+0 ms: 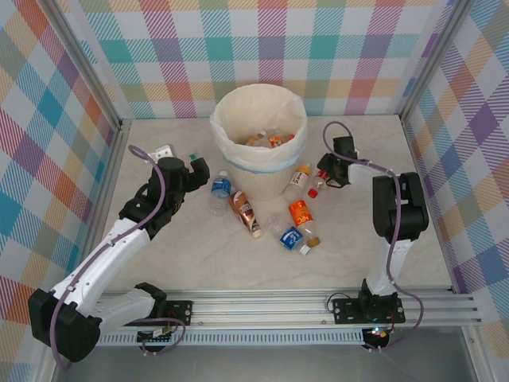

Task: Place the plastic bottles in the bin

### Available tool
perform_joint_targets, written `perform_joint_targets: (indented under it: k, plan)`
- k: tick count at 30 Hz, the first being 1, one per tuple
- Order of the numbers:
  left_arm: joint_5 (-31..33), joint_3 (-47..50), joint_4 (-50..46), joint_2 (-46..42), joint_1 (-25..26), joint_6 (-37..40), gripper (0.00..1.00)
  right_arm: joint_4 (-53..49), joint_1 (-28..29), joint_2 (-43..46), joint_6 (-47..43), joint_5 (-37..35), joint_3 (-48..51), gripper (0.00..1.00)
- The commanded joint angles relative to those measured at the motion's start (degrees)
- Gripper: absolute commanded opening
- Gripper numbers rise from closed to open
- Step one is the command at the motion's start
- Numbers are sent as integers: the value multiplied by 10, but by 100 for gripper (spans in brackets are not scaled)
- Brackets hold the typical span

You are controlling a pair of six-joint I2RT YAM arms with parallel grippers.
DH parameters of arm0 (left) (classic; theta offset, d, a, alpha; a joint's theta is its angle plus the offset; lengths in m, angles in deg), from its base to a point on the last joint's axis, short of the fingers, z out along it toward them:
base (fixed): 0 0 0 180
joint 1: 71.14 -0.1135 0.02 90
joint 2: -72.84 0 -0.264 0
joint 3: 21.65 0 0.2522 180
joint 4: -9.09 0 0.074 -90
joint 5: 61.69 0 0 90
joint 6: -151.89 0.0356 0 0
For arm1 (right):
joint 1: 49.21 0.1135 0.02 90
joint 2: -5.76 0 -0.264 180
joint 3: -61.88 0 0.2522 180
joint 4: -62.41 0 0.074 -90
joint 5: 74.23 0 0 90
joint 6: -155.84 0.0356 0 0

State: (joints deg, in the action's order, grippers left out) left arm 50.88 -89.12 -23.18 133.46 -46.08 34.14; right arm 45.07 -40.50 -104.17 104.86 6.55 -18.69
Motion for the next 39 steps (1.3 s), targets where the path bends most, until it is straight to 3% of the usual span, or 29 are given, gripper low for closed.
perform_joint_targets:
  k: [1, 11, 19, 28, 39]
  plan:
    - [-4, 8, -9, -9, -9, -13, 100, 66, 4, 48, -13, -4, 48, 52]
    - [-11, 13, 2, -1, -11, -22, 100, 149, 4, 183, -54, -43, 159, 52]
    - [-22, 17, 9, 9, -15, -35, 100, 197, 4, 291, -87, -30, 227, 50]
    - [-34, 22, 21, 19, -19, -51, 100, 253, 5, 402, -127, 88, 253, 49]
    - [-45, 33, 21, 21, -25, -66, 100, 269, 17, 457, -109, 209, 174, 48]
